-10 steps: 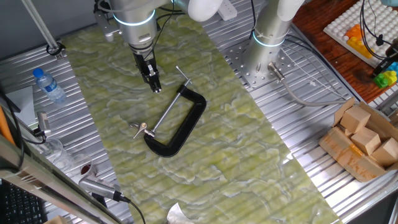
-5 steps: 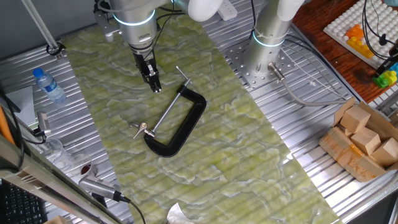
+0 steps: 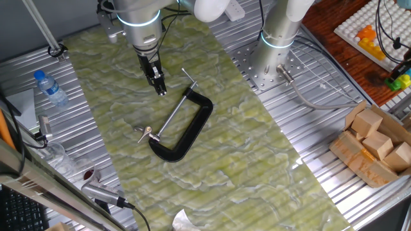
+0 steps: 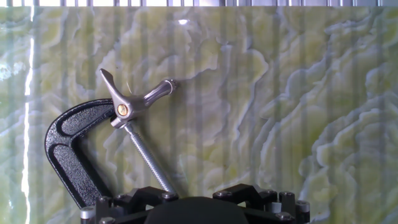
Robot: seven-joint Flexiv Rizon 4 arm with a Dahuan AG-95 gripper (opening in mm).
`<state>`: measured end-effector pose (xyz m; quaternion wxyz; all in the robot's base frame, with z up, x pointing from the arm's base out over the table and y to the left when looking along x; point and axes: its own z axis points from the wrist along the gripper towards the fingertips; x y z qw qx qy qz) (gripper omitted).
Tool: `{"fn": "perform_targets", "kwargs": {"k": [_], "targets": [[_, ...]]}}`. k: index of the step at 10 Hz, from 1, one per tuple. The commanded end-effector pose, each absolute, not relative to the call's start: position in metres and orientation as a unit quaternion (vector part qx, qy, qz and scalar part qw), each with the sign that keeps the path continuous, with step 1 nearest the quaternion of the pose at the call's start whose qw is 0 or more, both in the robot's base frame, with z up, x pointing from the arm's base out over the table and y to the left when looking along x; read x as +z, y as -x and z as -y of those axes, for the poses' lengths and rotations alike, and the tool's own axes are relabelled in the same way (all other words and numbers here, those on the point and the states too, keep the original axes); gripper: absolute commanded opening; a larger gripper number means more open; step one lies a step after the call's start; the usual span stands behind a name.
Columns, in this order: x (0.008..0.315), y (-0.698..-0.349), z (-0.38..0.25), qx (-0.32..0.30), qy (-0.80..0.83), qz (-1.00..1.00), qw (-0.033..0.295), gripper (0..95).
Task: Turn off the water tap
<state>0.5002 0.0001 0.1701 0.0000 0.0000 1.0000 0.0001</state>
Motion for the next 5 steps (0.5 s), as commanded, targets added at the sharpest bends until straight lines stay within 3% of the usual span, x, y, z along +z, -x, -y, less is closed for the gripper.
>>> {"fn": "perform_targets", "kwargs": {"k": [1,5], "targets": [[0.1700,-0.5000,0.0000,0.037,0.095,-0.995,-0.005,0.0],[0.1704,-0.4998,-0.0002,0.033,0.102,-0.994,-0.013,0.0]]}}
